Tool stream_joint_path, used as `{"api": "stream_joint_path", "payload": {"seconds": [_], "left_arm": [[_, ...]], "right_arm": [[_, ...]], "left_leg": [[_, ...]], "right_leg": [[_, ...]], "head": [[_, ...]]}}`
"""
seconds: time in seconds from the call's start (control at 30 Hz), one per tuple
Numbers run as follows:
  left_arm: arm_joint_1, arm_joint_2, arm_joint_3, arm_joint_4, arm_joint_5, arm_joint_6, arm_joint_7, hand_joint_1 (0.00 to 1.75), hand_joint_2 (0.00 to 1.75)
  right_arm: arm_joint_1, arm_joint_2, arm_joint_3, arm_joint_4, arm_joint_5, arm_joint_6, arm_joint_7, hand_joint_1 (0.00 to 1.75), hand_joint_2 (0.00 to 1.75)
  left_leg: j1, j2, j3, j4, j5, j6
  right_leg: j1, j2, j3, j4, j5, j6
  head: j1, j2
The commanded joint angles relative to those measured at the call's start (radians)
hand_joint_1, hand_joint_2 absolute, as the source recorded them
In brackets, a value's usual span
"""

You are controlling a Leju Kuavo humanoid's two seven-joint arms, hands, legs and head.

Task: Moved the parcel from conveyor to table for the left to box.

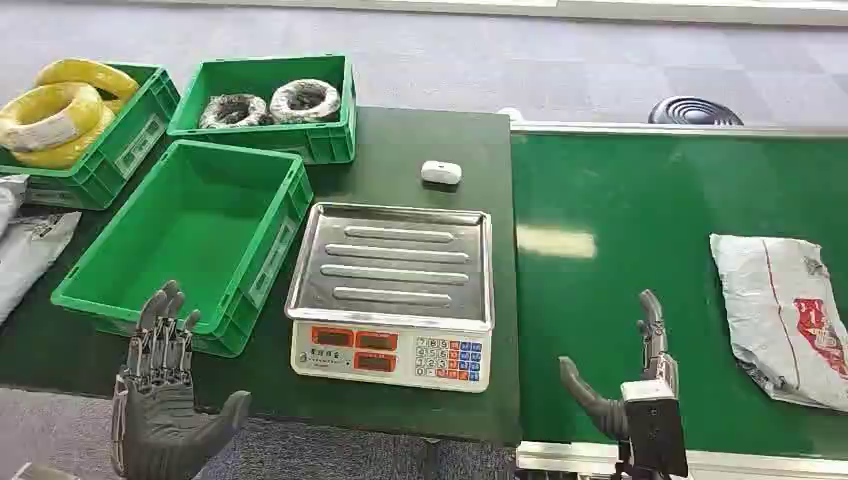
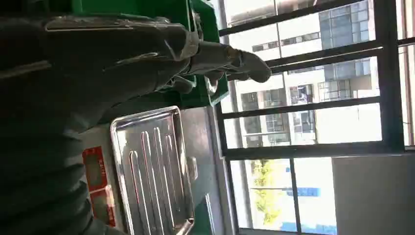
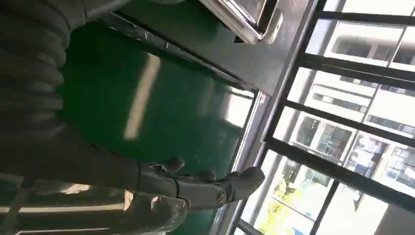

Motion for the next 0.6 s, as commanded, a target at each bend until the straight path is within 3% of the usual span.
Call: {"api": "stream_joint_path", "payload": {"seconds": [0.03, 0.23, 0.33, 0.47, 0.53, 0.6], "left_arm": [[0.002, 0.003, 0.017, 0.032, -0.003, 0.009, 0.003, 0.0, 1.75], [0.005, -0.01, 0.034, 0.022, -0.009, -0.001, 0.013, 0.0, 1.75], [0.012, -0.024, 0.066, 0.021, -0.013, -0.019, 0.021, 0.0, 1.75], [0.014, -0.037, 0.088, 0.023, -0.016, -0.041, 0.014, 0.0, 1.75], [0.018, -0.053, 0.102, 0.021, -0.025, -0.045, 0.001, 0.0, 1.75], [0.019, -0.052, 0.103, 0.019, -0.023, -0.046, -0.003, 0.0, 1.75]], "right_arm": [[-0.025, -0.009, 0.014, 0.039, 0.002, -0.002, 0.014, 0.0, 1.75], [-0.034, -0.004, 0.003, 0.041, 0.023, 0.011, 0.023, 0.0, 1.75], [-0.069, -0.013, -0.036, 0.047, 0.207, -0.047, 0.036, 0.0, 1.75], [-0.101, -0.026, -0.077, 0.065, 0.259, -0.034, 0.046, 0.0, 1.75], [-0.15, -0.084, -0.106, 0.148, 0.403, -0.115, 0.107, 0.0, 1.75], [-0.177, -0.111, -0.123, 0.19, 0.418, -0.134, 0.124, 0.0, 1.75]], "left_leg": [[0.0, 0.002, 0.001, -0.003, 0.001, 0.001], [0.0, 0.002, 0.001, -0.003, 0.002, 0.001], [0.0, 0.002, 0.001, -0.002, 0.001, 0.001], [0.0, 0.002, 0.0, -0.001, 0.001, 0.001], [0.0, 0.002, 0.001, -0.002, 0.002, 0.002], [0.0, 0.003, 0.002, -0.004, 0.002, 0.002]], "right_leg": [[0.001, 0.0, 0.001, -0.002, 0.002, -0.002], [0.0, 0.0, 0.0, -0.002, 0.002, -0.002], [0.0, 0.001, 0.0, -0.002, 0.002, -0.002], [0.0, 0.001, 0.0, -0.002, 0.002, -0.002], [0.001, 0.0, 0.001, -0.003, 0.002, -0.002], [0.001, 0.001, 0.001, -0.005, 0.004, -0.002]], "head": [[0.0, 0.0], [0.0, 0.0], [0.0, 0.0], [0.0, 0.0], [0.0, 0.0], [0.0, 0.0]]}}
